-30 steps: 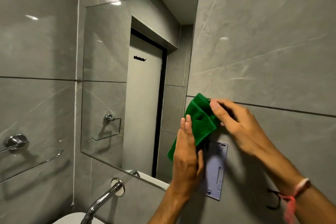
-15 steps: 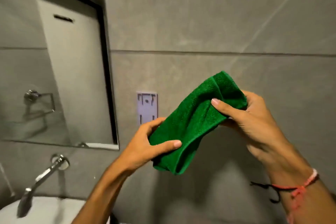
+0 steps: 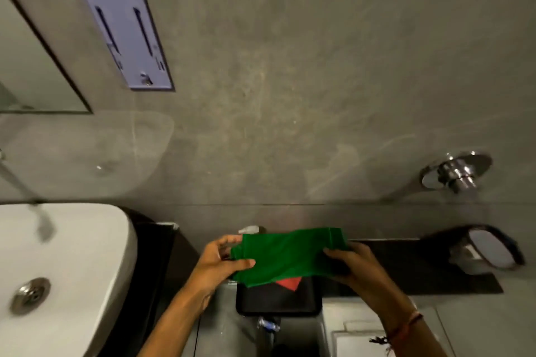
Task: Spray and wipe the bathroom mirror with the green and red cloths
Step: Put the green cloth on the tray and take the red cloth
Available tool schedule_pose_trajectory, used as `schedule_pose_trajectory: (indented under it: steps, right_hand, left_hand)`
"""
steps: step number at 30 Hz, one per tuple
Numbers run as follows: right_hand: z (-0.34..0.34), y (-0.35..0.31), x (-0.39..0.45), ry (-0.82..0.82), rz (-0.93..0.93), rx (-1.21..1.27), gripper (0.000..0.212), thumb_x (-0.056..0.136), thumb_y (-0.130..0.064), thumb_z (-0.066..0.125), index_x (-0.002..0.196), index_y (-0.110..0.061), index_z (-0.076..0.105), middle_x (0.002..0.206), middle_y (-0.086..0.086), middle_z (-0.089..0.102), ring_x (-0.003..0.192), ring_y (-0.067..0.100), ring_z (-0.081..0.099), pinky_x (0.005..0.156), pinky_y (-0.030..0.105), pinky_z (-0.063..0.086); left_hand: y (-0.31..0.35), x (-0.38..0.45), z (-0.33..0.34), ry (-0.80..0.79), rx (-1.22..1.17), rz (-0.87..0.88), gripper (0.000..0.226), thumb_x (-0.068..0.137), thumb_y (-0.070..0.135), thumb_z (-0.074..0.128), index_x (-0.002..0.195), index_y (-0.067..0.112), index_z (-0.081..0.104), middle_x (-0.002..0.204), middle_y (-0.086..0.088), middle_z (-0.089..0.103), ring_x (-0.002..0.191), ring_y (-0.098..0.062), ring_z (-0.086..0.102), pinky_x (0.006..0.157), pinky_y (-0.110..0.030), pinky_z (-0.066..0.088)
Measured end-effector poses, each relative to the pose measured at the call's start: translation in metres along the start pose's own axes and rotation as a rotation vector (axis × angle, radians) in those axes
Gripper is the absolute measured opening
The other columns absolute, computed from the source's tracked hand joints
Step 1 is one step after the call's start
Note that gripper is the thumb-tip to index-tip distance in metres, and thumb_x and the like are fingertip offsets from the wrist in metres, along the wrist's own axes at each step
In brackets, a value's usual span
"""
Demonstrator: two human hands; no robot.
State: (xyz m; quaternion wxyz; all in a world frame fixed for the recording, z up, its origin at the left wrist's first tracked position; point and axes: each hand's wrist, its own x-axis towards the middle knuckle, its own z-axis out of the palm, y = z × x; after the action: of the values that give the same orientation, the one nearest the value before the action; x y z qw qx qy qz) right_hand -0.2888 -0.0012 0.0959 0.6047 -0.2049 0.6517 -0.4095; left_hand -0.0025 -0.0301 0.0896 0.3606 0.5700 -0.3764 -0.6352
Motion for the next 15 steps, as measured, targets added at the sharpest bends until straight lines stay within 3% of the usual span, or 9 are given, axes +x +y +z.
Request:
schedule_pose_trajectory:
  steps: [3, 5, 6, 8, 10, 12, 15]
  right_hand:
    - [-0.003, 0.055, 0.026, 0.073, 0.208, -0.03, 0.03, 0.09, 0.009, 0.065, 0.12, 0.011, 0.065, 0.102, 0.022, 0.073, 0.093, 0.033, 0.071, 0.09, 0.054, 0.058]
    - [-0.002, 0.082, 0.04, 0.098, 0.302, -0.099, 0.031, 0.091, 0.006, 0.065, 0.122, 0.006, 0.064, 0.106, 0.018, 0.071, 0.101, 0.03, 0.066, 0.101, 0.053, 0.052]
    - [-0.001, 0.093, 0.044, 0.109, 0.335, -0.13, 0.026, 0.092, 0.007, 0.064, 0.117, 0.003, 0.065, 0.102, 0.016, 0.07, 0.097, 0.028, 0.065, 0.097, 0.049, 0.053]
    - [0.001, 0.108, 0.054, 0.134, 0.383, -0.181, 0.015, 0.095, 0.009, 0.059, 0.103, -0.001, 0.067, 0.093, 0.012, 0.067, 0.078, 0.02, 0.062, 0.075, 0.037, 0.053]
    - [0.002, 0.12, 0.066, 0.145, 0.401, -0.233, 0.02, 0.096, 0.012, 0.054, 0.109, 0.007, 0.069, 0.101, 0.016, 0.065, 0.073, 0.02, 0.06, 0.062, 0.031, 0.047]
    - [0.002, 0.128, 0.076, 0.141, 0.383, -0.329, 0.026, 0.095, 0.011, 0.058, 0.119, 0.015, 0.067, 0.108, 0.024, 0.069, 0.086, 0.028, 0.064, 0.066, 0.034, 0.05]
    - [-0.004, 0.135, 0.087, 0.202, 0.227, -0.656, 0.028, 0.092, -0.017, 0.074, 0.105, 0.008, 0.076, 0.1, 0.024, 0.077, 0.094, 0.029, 0.069, 0.082, 0.041, 0.053]
  left_hand:
    - [-0.062, 0.016, 0.001, 0.053, 0.007, -0.113, 0.046, 0.07, -0.032, 0.067, 0.103, -0.001, 0.057, 0.114, -0.032, 0.064, 0.094, -0.035, 0.065, 0.062, -0.027, 0.064]
    - [-0.098, 0.029, 0.004, 0.116, 0.062, -0.162, 0.049, 0.07, -0.035, 0.063, 0.097, 0.004, 0.053, 0.109, -0.026, 0.061, 0.099, -0.035, 0.061, 0.063, -0.033, 0.06]
    - [-0.111, 0.034, 0.006, 0.145, 0.1, -0.175, 0.049, 0.07, -0.035, 0.064, 0.097, 0.004, 0.051, 0.106, -0.024, 0.061, 0.1, -0.035, 0.06, 0.066, -0.037, 0.058]
    - [-0.134, 0.042, 0.012, 0.191, 0.203, -0.173, 0.048, 0.07, -0.03, 0.069, 0.099, 0.003, 0.052, 0.101, -0.023, 0.064, 0.096, -0.035, 0.063, 0.074, -0.042, 0.056]
    - [-0.151, 0.049, 0.018, 0.216, 0.294, -0.159, 0.046, 0.068, -0.024, 0.074, 0.1, 0.003, 0.055, 0.099, -0.023, 0.066, 0.095, -0.034, 0.064, 0.082, -0.049, 0.056]
    - [-0.162, 0.053, 0.019, 0.2, 0.386, -0.116, 0.042, 0.069, -0.02, 0.076, 0.099, 0.002, 0.058, 0.099, -0.02, 0.065, 0.097, -0.033, 0.064, 0.087, -0.05, 0.055]
    - [-0.172, 0.052, 0.015, 0.138, 0.634, -0.042, 0.036, 0.077, 0.0, 0.077, 0.109, 0.006, 0.061, 0.107, -0.012, 0.065, 0.104, -0.032, 0.064, 0.09, -0.041, 0.055]
